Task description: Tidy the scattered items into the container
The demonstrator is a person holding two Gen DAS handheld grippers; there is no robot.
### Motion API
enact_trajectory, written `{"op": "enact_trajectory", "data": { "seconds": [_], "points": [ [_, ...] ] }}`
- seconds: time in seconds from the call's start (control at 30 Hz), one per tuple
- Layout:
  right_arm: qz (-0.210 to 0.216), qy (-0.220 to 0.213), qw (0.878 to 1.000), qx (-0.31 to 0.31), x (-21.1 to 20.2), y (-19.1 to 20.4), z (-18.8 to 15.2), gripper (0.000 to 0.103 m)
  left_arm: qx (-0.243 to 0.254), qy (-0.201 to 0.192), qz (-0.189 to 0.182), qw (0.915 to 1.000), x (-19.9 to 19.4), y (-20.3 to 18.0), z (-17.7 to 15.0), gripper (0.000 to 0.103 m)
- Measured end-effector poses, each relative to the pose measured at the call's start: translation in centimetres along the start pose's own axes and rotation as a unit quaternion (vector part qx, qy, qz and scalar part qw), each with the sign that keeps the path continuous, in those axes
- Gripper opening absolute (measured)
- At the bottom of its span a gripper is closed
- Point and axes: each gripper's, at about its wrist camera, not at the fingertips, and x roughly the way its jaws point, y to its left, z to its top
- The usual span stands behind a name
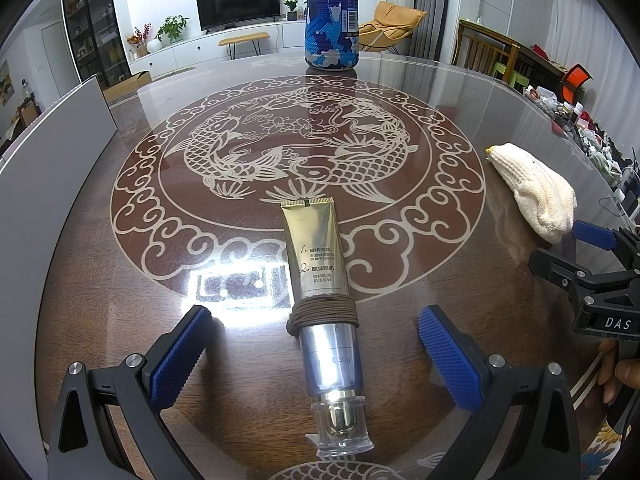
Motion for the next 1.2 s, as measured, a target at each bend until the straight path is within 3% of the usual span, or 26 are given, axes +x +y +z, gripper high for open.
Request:
{"op": "enact_trajectory", "data": {
  "seconds": [0.87, 1.0, 1.1, 1.2],
  "points": [
    [0.0, 0.0, 1.0, 0.0, 0.0, 0.0, -0.1, 0.103, 0.009, 0.003, -0.009, 0.9999, 0.1, 0.0, -0.2, 0.103],
    [0.026, 0.05, 0.998, -0.014, 0.5, -0.4, 1.3, 0.103, 0.042, 0.016, -0.031, 0.9985, 0.0, 0.3, -0.3, 0.103],
    [0.074, 0.081, 0.994, 0.0, 0.5, -0.8, 3.2, 0.103, 0.053, 0.038, -0.035, 0.9973, 0.0, 0.2, -0.3, 0.103],
    [0.085, 0.114, 0.99, -0.019, 0.7, 0.2, 4.9, 0.103, 0.057, 0.05, -0.037, 0.9964, 0.2, 0.0, -0.1, 0.103]
  ]
}}
